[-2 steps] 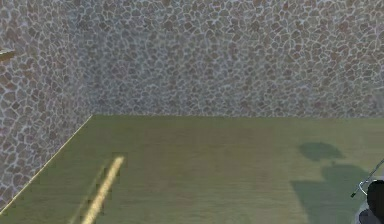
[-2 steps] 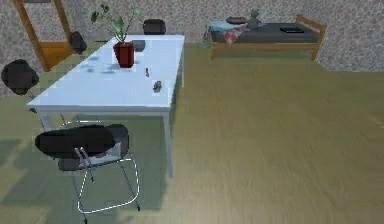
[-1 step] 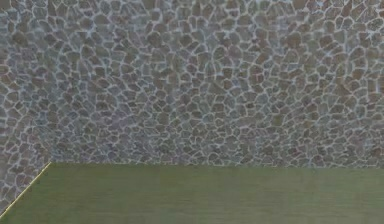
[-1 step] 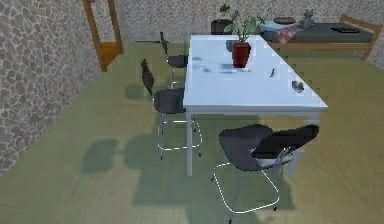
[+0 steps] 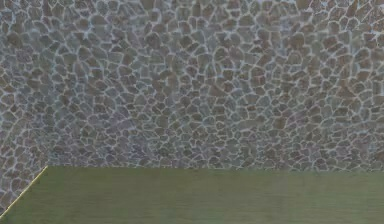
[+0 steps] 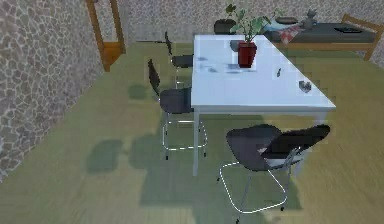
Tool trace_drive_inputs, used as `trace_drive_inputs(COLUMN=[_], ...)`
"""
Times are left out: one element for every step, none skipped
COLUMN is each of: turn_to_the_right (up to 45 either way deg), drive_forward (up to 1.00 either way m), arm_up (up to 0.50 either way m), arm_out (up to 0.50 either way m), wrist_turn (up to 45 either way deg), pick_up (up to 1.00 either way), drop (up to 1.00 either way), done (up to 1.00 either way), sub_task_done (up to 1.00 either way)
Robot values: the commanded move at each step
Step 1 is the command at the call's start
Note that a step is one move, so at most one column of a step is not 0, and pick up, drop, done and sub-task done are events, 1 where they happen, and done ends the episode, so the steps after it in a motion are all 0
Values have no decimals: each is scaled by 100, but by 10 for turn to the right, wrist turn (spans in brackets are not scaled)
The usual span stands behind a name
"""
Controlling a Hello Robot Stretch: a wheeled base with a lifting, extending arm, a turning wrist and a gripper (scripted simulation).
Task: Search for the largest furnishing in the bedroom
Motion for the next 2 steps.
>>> trace_drive_inputs(turn_to_the_right=[450,240], drive_forward=[0,0], arm_up=[0,0], arm_out=[0,0], wrist_turn=[0,0], pick_up=[0,0], drop=[0,0], done=[0,0], sub_task_done=[0,0])
